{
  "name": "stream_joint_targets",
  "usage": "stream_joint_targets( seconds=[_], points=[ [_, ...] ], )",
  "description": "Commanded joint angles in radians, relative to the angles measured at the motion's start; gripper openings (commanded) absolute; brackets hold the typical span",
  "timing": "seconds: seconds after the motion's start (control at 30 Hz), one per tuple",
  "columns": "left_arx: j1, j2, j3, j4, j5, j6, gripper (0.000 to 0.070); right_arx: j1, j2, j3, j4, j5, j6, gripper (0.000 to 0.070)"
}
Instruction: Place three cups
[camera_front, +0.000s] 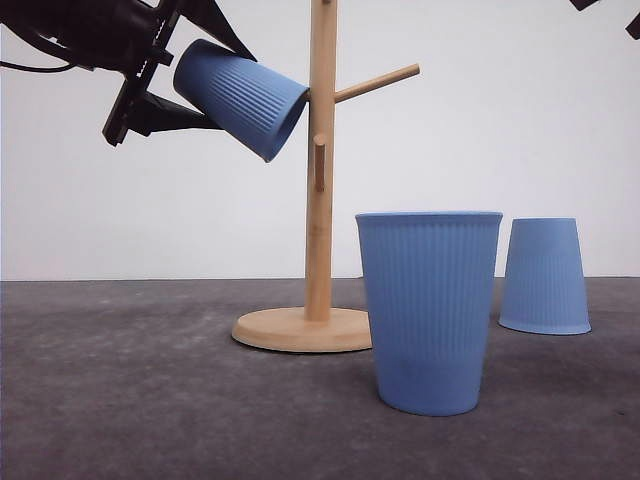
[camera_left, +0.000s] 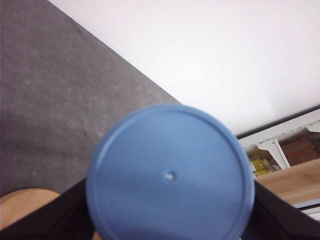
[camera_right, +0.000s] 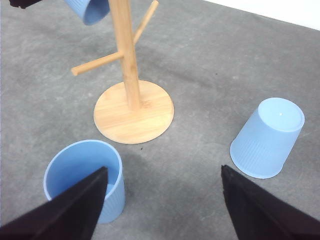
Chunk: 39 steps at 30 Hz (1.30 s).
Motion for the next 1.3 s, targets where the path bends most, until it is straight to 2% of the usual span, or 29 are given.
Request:
stream_joint_targets(
  seconds=[0.0,0.37,0.4,0.53,0.67,1.0,1.13,1.27],
  points=[
    [-0.005,0.026,0.011,-0.005,-0.015,0.038,0.0352,0.005,0.005,0.011,0.013,-0.002,0.011,0.046],
    [-0.004,0.036,0.011,-0.015,-0.031,0.064,0.0358,0.005,0.005,0.011,0.013,-0.002,0.011,0.046],
    [-0.004,0.036,0.011,-0.019,-0.027,0.064,0.0371,0.005,0.005,0.011,0.013,-0.002,0.011,0.046],
    [-0.004,0.036,0.011,-0.02,0.0,0.063,0.0516,0.005,0.005,0.011,0.013,-0.002,0.011,0.046],
    [-0.003,0.035,0.011,-0.031,0.052,0.059,0.053,0.005,0.005,0.011,0.013,-0.002,0.011,0.046],
    [-0.002,-0.002,0.011,-0.174,0.084,0.075,0.0562,0.005,0.005,0.011,0.013,-0.002,0.011,0.046],
    [-0.002,-0.048,0.011,-0.228,0.108,0.1,0.0562,0.005,0.005,0.011,0.013,-0.002,0.011,0.046],
    [-0.002,-0.11,0.011,-0.334,0.135,0.153,0.0558,0.005,0.005,0.011,0.013,-0.002,0.011,0.046]
  ],
)
